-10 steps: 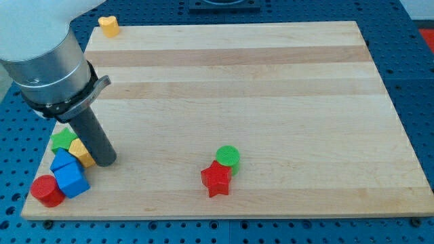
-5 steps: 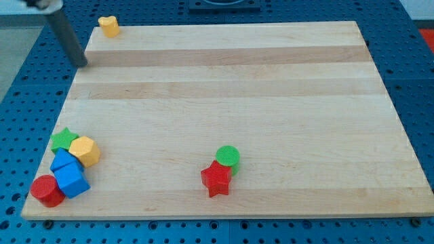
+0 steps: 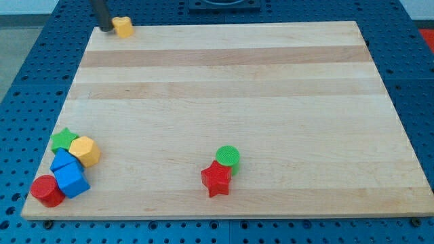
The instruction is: Move the yellow heart into the green star
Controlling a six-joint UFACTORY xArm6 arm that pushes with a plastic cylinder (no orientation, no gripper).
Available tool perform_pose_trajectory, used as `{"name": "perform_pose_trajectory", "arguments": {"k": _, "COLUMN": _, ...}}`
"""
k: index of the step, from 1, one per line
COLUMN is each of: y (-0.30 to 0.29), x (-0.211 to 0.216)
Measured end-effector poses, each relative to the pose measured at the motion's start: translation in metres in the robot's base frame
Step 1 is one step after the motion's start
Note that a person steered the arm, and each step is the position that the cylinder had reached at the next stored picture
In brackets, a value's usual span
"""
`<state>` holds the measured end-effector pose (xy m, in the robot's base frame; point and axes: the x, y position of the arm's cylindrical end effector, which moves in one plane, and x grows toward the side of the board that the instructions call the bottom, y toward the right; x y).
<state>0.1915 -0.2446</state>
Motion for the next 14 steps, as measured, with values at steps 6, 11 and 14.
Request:
{"name": "perform_pose_trajectory", "arguments": {"k": 6, "y": 0.231, "x": 0.029}}
{"name": "perform_pose_trajectory", "arguments": {"k": 11, "y": 0.101, "x": 0.060}}
{"name": "perform_pose_trajectory", "arguments": {"k": 14, "y": 0.047, "x": 0.120}}
